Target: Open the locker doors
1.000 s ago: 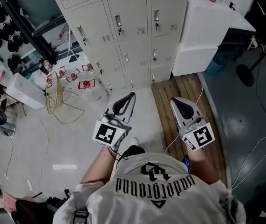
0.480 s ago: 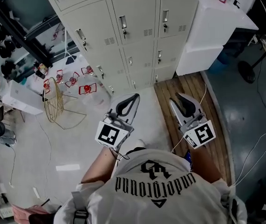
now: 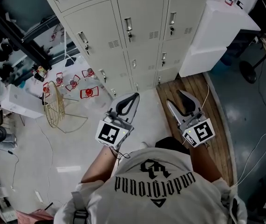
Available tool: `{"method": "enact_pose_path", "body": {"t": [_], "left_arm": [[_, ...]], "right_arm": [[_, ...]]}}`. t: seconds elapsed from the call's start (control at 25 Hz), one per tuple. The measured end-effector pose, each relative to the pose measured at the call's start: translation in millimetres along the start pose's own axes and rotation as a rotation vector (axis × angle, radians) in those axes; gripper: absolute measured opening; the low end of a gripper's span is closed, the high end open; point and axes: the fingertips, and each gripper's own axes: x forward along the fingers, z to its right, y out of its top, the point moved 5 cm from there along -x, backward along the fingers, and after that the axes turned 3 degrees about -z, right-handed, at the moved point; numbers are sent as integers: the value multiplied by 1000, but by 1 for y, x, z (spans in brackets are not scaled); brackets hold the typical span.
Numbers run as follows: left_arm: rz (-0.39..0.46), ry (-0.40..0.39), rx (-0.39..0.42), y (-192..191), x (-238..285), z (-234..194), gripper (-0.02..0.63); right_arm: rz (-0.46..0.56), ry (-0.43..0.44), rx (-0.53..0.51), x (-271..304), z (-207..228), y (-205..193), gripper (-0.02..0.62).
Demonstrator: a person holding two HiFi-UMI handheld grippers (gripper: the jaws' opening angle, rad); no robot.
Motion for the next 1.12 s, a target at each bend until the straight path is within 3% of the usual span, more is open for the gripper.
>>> {"method": "enact_pose_path", "body": {"t": [0.28, 0.76, 1.12], "left_arm": [[1, -7, 4, -11, 34, -20, 8], [-48, 58, -5, -12, 161, -42, 8], [-24, 80, 43, -12, 249, -46, 8]], "right_arm": [[-9, -5, 4, 18, 39, -10, 199], [-2, 54, 44, 63, 179, -34, 204], [15, 91, 56, 66, 263, -41, 204]]}}
